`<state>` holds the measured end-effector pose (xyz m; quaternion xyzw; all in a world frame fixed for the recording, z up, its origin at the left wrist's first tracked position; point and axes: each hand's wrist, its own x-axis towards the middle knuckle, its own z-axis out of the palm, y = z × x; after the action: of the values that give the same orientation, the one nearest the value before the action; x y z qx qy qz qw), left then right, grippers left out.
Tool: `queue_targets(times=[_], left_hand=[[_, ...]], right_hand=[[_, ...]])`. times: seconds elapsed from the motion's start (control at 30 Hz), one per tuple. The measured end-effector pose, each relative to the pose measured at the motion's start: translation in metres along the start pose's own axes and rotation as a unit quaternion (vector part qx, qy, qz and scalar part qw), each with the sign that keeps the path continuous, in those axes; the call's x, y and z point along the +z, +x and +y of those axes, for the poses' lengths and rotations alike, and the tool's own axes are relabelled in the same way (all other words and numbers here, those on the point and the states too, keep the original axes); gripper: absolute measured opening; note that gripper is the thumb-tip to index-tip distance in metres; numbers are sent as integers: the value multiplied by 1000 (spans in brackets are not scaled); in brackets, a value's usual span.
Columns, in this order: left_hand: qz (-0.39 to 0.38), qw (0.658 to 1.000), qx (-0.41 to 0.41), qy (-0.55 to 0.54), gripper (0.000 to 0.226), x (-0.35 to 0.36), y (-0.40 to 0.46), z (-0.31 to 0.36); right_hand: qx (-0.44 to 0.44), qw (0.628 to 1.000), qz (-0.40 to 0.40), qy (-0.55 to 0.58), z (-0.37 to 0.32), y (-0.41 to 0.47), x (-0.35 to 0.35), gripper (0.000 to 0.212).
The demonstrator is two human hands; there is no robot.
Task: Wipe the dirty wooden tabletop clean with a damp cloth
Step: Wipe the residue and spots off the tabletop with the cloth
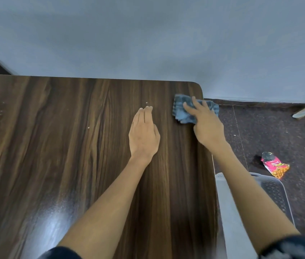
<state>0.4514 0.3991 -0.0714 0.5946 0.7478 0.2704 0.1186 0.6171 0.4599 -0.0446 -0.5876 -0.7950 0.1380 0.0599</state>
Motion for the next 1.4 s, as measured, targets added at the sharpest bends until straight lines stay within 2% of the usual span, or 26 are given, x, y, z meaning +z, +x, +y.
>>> queue_targets(times=[0.07, 0.13, 0.27, 0.37, 0.47, 0.57, 0.67, 0.73, 0.93, 1.03, 1.13, 1.27, 1.33, 1.4], left_hand=[[-8, 1000, 6, 6, 43, -4, -7, 0], [-17, 1000, 12, 11, 45, -7, -14, -1], [-28, 999, 27, 2, 48, -10, -34, -10], [-29, 999, 25, -6, 48, -18, -55, -17], [-36, 999, 17, -1, 45, -27, -77, -21], [-45, 999, 10, 10, 44, -32, -92, -24], [-52, 998, -3, 17, 45, -36, -103, -24], [-53, 998, -4, 20, 45, -40, -111, -25], [-60, 998, 4, 21, 48, -51, -145, -33], [-67, 998, 3, 18, 47, -57, -166, -38], [-66, 998, -3, 15, 46, -63, -182, -40], [-66, 998, -15, 19, 46, -68, -196, -38], [-66, 998, -14, 20, 46, -70, -203, -37], [-66, 998, -12, 19, 47, -72, -210, -39]], right_hand=[[56, 998, 2, 2, -14, 24, -1, 65], [66, 998, 19, -3, -33, 34, 4, 61], [-69, 997, -13, 19, -59, -13, 20, 62], [-98, 995, -6, 34, -48, -79, 24, 69], [-22, 999, 8, 49, -20, -107, 18, 77], [55, 997, -2, 50, -10, -79, 8, 71], [76, 997, -2, 35, -29, -49, 8, 65], [55, 998, 5, 28, -47, -52, 14, 64], [-117, 990, -44, 70, -61, -149, 32, 67], [-53, 993, -29, 106, -33, -181, 24, 69], [34, 995, -15, 95, -20, -161, 12, 66], [66, 996, -14, 65, -45, -124, 20, 67], [36, 997, -19, 73, -65, -133, 31, 68], [-42, 994, -55, 83, -81, -166, 39, 66]])
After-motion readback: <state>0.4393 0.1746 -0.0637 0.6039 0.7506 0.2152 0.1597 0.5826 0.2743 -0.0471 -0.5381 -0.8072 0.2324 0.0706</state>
